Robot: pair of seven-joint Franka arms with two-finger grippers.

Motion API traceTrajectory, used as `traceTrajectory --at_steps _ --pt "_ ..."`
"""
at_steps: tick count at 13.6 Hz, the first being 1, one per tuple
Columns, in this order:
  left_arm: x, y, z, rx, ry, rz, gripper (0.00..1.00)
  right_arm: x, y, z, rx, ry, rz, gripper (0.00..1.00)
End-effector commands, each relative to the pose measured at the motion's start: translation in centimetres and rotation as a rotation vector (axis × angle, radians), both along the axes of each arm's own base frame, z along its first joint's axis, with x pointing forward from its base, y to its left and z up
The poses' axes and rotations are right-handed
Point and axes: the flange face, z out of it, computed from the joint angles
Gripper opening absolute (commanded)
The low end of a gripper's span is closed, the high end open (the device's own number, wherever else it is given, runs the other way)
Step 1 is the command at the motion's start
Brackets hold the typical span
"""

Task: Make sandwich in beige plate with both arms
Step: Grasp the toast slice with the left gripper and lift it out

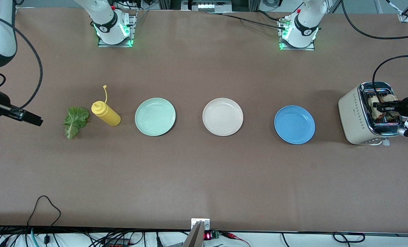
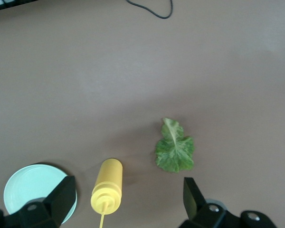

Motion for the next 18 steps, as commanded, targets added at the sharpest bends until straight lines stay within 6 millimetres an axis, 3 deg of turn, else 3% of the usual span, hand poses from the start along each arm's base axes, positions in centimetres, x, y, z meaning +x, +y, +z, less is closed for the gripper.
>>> traceTrajectory --at_steps 1,3,6,7,9,10,12,15,18 --pt "0.3 0.3 2.0 -0.007 -0.014 -0.046 0.01 -0.4 1.2 1.1 0.002 -0.01 0.022 1.0" --pt "0.9 0.7 4.4 -0.007 -0.051 -0.07 0.0 -0.4 1.6 1.1 0.005 -0.009 0.031 1.0" --pt "1.1 -0.7 12.3 -0.018 -0.065 -0.08 0.01 -0.5 2.6 1.3 0.01 -0.011 0.04 1.0" --pt "0.8 -2.4 15.1 -0.042 -0.041 -0.111 0.0 -0.5 2.8 1.3 0.012 -0.011 0.043 1.0" --pt "0.7 -8.9 19.6 -0.097 -0.029 -0.216 0.0 -0.5 3.4 1.3 0.052 -0.011 0.043 1.0" --pt "0.7 -11.8 20.6 -0.121 -0.042 -0.266 0.0 -0.6 2.8 1.1 0.077 -0.007 0.04 1.0" --pt "1.2 -17.8 20.2 -0.279 -0.055 -0.33 0.0 -1.1 2.2 0.9 0.086 0.037 0.046 1.0" --pt "2.2 -27.0 16.9 -0.459 -0.078 -0.314 0.0 -0.9 2.2 0.0 0.086 0.056 0.036 1.0" --pt "2.2 -35.3 12.7 -0.527 -0.129 -0.242 0.0 -0.9 2.8 -0.1 0.082 0.058 0.037 1.0"
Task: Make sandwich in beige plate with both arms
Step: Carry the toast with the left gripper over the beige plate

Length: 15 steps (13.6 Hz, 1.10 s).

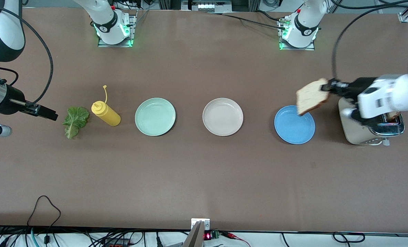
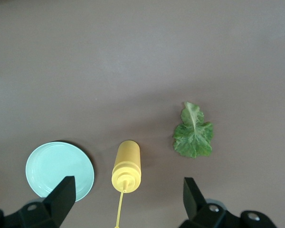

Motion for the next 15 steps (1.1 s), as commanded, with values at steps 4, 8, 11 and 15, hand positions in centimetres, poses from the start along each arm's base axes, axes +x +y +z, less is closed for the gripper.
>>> traceTrajectory --at_steps 4,8,11,15 --pt "-1.8 -12.2 -10.8 -0.179 -0.041 0.166 0.0 -0.1 0.2 0.5 0.015 -0.006 0.0 1.0" --pt "-0.2 -12.8 -18.7 -0.354 0.051 0.272 0.0 0.3 0.1 0.6 0.008 -0.039 0.002 1.0" --pt "-0.5 -14.0 -22.2 -0.373 0.082 0.32 0.0 0.5 0.3 0.7 0.002 -0.055 0.006 1.0" --pt "-2.0 -17.1 -25.8 -0.379 0.095 0.299 0.0 0.4 0.2 0.4 0.002 -0.041 0.005 1.0"
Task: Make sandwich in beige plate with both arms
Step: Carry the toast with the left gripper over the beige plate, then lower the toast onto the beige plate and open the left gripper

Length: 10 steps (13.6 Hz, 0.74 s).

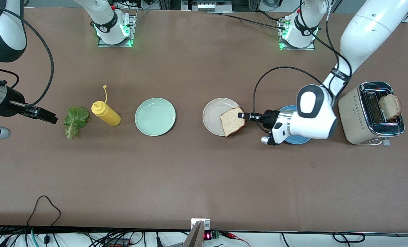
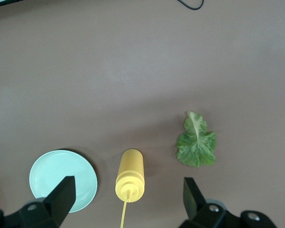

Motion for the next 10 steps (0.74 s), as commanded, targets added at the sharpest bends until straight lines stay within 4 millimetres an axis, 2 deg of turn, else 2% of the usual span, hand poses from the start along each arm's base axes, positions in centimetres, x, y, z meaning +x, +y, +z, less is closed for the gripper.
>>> traceTrajectory --at_steps 1,6,10 --pt "-1.3 -2.3 -1.7 -0.057 -0.013 -0.031 0.0 -0.2 0.0 0.2 0.001 0.002 0.003 1.0" --pt "-3.2 -2.8 -4.2 -0.122 -0.072 -0.135 0.0 -0.2 0.2 -0.1 0.013 0.006 0.0 1.0" --pt "-4.2 -3.2 -6.3 -0.214 -0.095 -0.146 0.01 -0.2 -0.1 -0.1 0.01 0.008 0.0 1.0"
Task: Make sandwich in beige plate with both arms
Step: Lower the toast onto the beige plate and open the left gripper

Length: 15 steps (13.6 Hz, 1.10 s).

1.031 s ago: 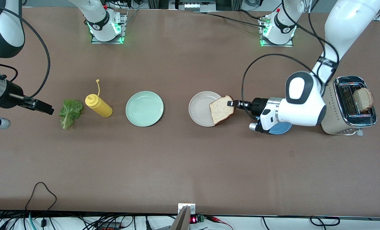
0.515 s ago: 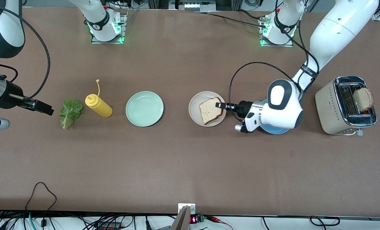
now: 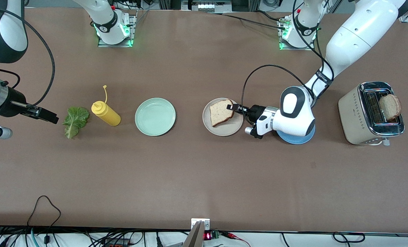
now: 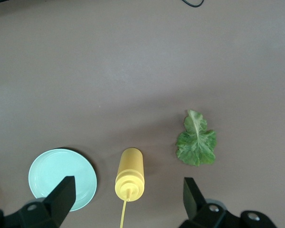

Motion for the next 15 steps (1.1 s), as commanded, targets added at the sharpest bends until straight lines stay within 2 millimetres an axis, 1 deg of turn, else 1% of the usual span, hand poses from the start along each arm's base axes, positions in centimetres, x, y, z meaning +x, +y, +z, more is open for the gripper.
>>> traceTrajectory --at_steps 1,4,5,7,8,9,10,11,12,13,15 --pt "-0.5 0.0 -1.3 -0.064 -0.005 0.005 0.01 -0.1 -0.3 0.3 0.013 -0.009 -0.005 1.0" --pt "-0.6 -0.2 -1.9 -0.07 0.009 0.011 0.03 0.0 -0.1 0.3 0.016 -0.014 0.0 1.0" --pt "-0.5 -0.1 -2.1 -0.072 0.011 0.014 0.06 0.0 0.0 0.4 0.015 -0.014 -0.001 1.0" --pt "-0.3 0.1 -2.3 -0.074 0.013 0.018 0.16 0.0 -0.1 0.4 0.013 -0.014 -0.001 1.0" --pt "-0.1 0.2 -2.3 -0.07 0.008 0.018 0.25 -0.1 -0.2 0.4 0.013 -0.011 -0.001 1.0" --pt "0.5 0.5 -2.0 -0.067 -0.007 0.02 0.43 -0.1 -0.2 0.4 0.014 -0.009 0.007 1.0" --pt "0.8 0.6 -1.9 -0.066 -0.011 0.024 0.53 -0.1 -0.2 0.4 0.014 -0.008 0.007 1.0" --pt "1.0 0.7 -1.8 -0.066 -0.014 0.027 0.66 -0.2 -0.1 0.4 0.013 -0.006 0.005 1.0" --pt "1.1 0.8 -1.8 -0.065 -0.017 0.03 0.84 -0.2 -0.1 0.5 0.012 -0.008 0.008 1.0" --pt "1.2 1.1 -1.7 -0.065 -0.02 0.033 1.0 -0.2 -0.1 0.5 0.012 -0.006 0.007 1.0" --pt "1.5 1.5 -1.4 -0.062 -0.022 0.042 1.0 -0.2 -0.1 0.5 0.012 -0.005 0.009 1.0"
